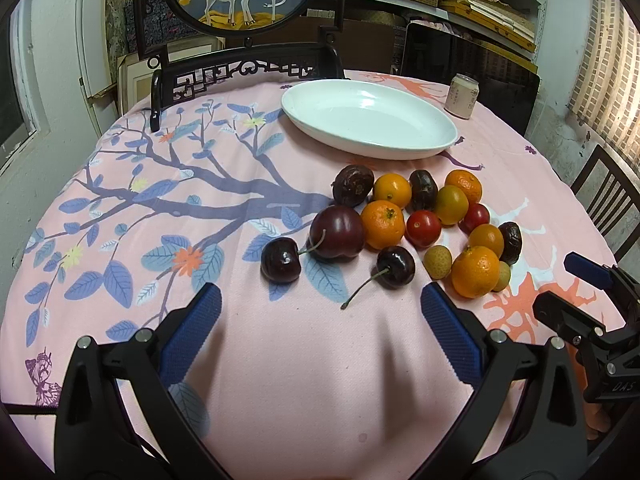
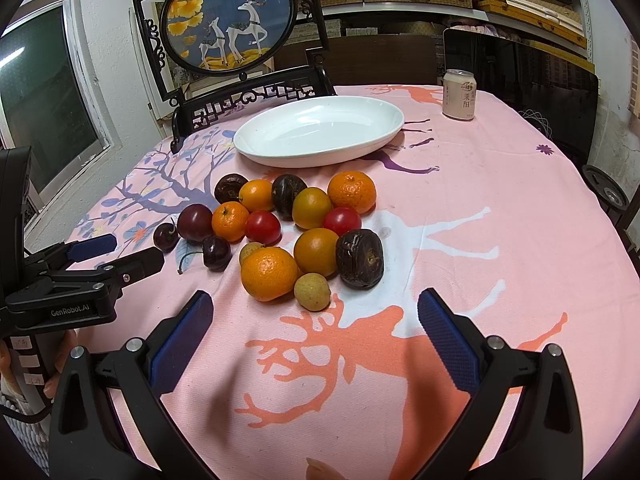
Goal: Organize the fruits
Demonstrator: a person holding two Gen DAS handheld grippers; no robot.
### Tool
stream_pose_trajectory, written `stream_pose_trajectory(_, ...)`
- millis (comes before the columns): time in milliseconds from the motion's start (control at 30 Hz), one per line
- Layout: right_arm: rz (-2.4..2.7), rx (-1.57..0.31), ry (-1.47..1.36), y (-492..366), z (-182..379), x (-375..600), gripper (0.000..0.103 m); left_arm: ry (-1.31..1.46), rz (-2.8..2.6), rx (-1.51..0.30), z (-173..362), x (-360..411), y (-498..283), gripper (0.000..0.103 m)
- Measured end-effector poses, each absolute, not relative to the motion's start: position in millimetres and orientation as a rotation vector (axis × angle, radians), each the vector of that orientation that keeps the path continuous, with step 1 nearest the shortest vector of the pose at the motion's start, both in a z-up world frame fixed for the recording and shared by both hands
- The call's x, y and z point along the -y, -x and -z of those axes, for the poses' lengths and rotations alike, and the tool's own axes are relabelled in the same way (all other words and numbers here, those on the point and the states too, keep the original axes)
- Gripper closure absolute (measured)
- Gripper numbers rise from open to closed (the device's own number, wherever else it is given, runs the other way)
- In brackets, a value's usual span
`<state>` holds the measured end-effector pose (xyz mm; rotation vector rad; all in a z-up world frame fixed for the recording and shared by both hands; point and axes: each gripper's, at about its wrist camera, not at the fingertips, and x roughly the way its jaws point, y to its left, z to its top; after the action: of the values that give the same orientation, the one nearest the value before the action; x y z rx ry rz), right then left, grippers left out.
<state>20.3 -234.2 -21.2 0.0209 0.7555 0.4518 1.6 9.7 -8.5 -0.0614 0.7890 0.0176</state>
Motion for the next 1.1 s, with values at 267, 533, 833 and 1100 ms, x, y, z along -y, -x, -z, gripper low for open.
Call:
stream_pose_trajectory(267, -0.453, -0.758, -0.022, -20.1, 21.8, 233.7, 0.001, 0.062, -0.018, -0.791, 9.9, -9.0, -1.3, 0.002)
stream_pose_trajectory(533, -0.453, -0.76, -0.022, -21.2, 21.7, 233.8, 0.001, 0.062, -0.017, -0.796, 12.7, -8.0, -0.8, 0.002)
stream_pose_trajectory(833, -0.463, -0.889, 0.008, -26.8, 42.7, 224.9, 0.001, 0.012, -0.018, -0.969, 41.1, -4.7, -16.7, 0.002)
stream_pose_trajectory(1100, -0.464, -0.964, 0.145, -22.8, 60.5, 222.0, 0.001, -0.044, 0.005, -0.988, 47.5, -0.3, -10.2, 0.002)
